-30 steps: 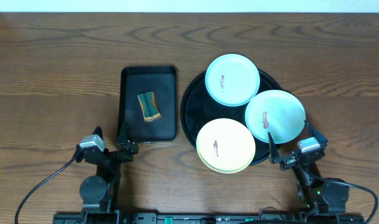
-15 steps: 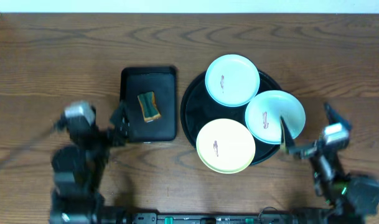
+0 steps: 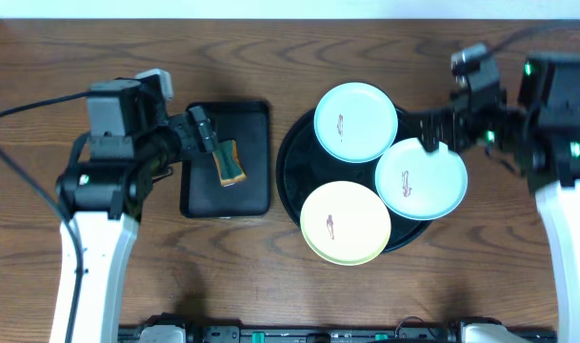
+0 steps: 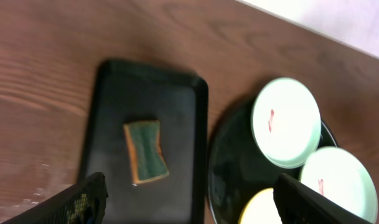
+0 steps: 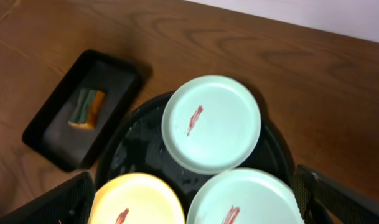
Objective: Clean dirty plates on tray and stack at the side
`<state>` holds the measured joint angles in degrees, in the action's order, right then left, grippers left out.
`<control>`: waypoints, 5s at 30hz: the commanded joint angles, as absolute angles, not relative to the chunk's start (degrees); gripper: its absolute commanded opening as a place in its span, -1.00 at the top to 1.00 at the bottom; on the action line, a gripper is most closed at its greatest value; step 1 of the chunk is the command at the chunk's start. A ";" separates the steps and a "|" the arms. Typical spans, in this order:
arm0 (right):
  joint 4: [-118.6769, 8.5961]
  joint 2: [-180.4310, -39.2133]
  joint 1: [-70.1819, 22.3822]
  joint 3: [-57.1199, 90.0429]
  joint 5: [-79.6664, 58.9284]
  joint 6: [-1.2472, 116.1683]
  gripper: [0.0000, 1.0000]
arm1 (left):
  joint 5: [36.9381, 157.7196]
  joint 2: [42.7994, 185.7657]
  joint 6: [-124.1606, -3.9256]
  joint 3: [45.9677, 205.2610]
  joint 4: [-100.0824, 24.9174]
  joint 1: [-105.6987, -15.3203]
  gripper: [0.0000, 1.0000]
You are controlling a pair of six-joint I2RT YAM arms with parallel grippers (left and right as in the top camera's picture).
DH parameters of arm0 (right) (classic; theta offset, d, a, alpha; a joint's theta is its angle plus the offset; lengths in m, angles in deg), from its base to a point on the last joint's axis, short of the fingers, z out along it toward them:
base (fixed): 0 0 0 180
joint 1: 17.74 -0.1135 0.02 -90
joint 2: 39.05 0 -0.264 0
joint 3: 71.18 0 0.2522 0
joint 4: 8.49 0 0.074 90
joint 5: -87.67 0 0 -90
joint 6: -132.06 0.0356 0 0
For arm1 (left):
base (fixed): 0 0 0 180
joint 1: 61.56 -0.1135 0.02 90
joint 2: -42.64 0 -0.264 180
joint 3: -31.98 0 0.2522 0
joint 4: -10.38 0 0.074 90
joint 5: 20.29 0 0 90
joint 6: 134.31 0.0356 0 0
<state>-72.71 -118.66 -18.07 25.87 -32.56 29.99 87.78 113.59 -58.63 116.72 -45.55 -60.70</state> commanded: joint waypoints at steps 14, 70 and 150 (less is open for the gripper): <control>-77.76 -126.40 -21.22 27.58 -35.80 40.76 -0.99 | 80.28 136.76 -64.36 117.64 -46.99 -56.35 -0.26; -79.12 -126.40 -23.08 27.58 -35.60 40.78 -0.98 | 72.26 149.20 -61.96 119.39 -40.57 -52.21 0.29; -65.24 -162.46 -26.05 29.89 -11.98 54.90 0.98 | 82.20 157.50 -68.71 137.85 -35.67 -32.17 0.85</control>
